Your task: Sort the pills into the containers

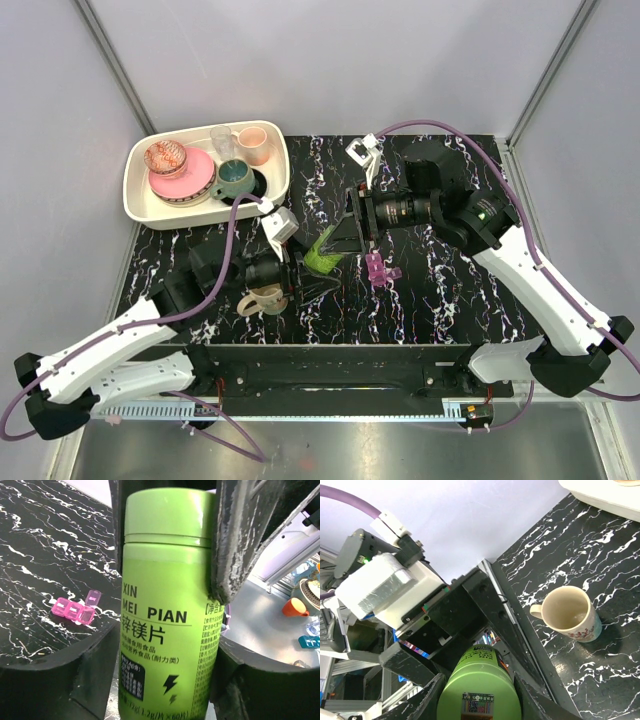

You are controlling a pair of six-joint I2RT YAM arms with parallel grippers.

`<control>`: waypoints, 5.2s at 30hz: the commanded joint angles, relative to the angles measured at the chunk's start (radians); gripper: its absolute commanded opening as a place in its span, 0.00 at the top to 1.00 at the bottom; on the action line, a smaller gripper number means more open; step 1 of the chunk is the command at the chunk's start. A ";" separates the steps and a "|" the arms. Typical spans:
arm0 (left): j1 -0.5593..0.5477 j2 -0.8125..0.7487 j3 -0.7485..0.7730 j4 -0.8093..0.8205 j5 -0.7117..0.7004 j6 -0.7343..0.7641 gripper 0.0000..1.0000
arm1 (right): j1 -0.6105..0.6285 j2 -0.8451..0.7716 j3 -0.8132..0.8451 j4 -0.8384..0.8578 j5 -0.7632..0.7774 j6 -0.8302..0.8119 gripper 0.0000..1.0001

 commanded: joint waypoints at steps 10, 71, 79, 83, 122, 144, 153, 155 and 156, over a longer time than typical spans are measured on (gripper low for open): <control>-0.034 0.014 0.054 0.075 0.011 0.010 0.44 | 0.000 -0.050 0.002 0.095 -0.066 0.031 1.00; -0.046 0.037 -0.107 0.309 -0.270 -0.254 1.00 | 0.001 -0.208 -0.448 0.608 0.457 0.424 0.19; -0.046 0.060 -0.084 0.312 -0.264 -0.248 1.00 | 0.000 -0.195 -0.451 0.608 0.430 0.426 0.23; -0.046 0.059 -0.084 0.314 -0.267 -0.248 1.00 | 0.001 -0.189 -0.452 0.608 0.418 0.426 0.26; -0.046 0.025 -0.253 0.707 0.189 -0.292 1.00 | 0.001 -0.278 -0.552 0.928 -0.013 0.265 0.91; -0.046 0.011 -0.241 0.737 0.299 -0.280 1.00 | 0.000 -0.344 -0.541 0.752 0.022 0.079 0.27; -0.048 -0.013 -0.250 0.736 0.293 -0.277 1.00 | 0.000 -0.370 -0.549 0.669 0.092 0.051 0.23; -0.048 -0.018 -0.248 0.730 0.293 -0.275 1.00 | 0.000 -0.379 -0.552 0.652 0.106 0.042 0.22; -0.048 -0.020 -0.247 0.728 0.293 -0.274 1.00 | 0.000 -0.382 -0.553 0.647 0.111 0.042 0.22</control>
